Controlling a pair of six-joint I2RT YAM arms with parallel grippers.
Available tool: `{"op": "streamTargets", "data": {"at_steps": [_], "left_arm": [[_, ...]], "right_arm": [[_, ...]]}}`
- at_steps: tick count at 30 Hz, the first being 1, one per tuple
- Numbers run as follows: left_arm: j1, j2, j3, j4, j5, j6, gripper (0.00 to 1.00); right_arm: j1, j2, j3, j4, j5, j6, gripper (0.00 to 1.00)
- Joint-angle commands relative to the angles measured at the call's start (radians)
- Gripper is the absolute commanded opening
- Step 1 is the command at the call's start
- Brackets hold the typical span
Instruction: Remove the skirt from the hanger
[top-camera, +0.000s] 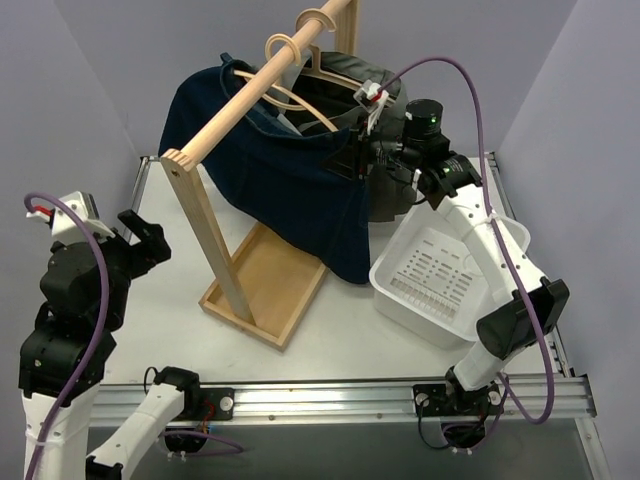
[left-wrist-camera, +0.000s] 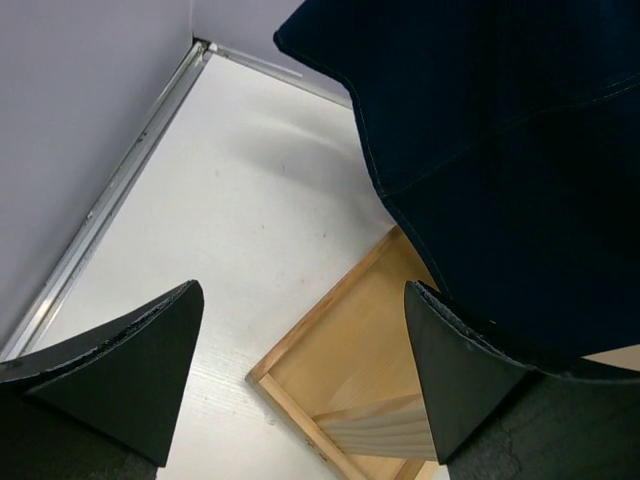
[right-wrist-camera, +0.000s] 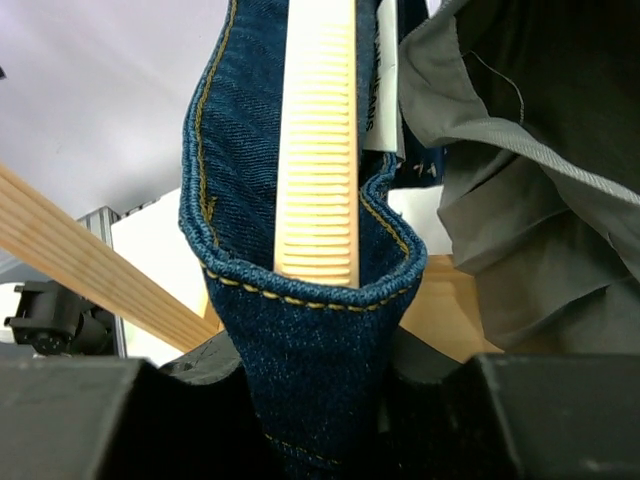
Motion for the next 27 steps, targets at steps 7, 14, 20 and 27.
{"op": "streamTargets", "data": {"at_steps": [7, 14, 20, 27], "left_arm": [[0.0, 0.213, 0.267, -0.039, 0.028, 0.108, 0.91], [0.006, 0.382, 0.534, -0.127, 0.022, 0.168, 0.89], [0.008, 0.344, 0.529, -0.042, -0.027, 0.194, 0.89], [0.036, 0.529, 0.691, -0.099, 0.011, 0.32, 0.88]], "right_arm": [[0.093, 0.1, 0.34, 0.019, 0.096, 0.007, 0.0], [0.162, 0.221, 0.526, -0.113, 0.165, -0.05, 0.0], [0.193, 0.208, 0.412, -0.075, 0.205, -0.044, 0.0], [0.252, 0.135, 0.186, -0.02, 0.207, -0.039, 0.0]]}}
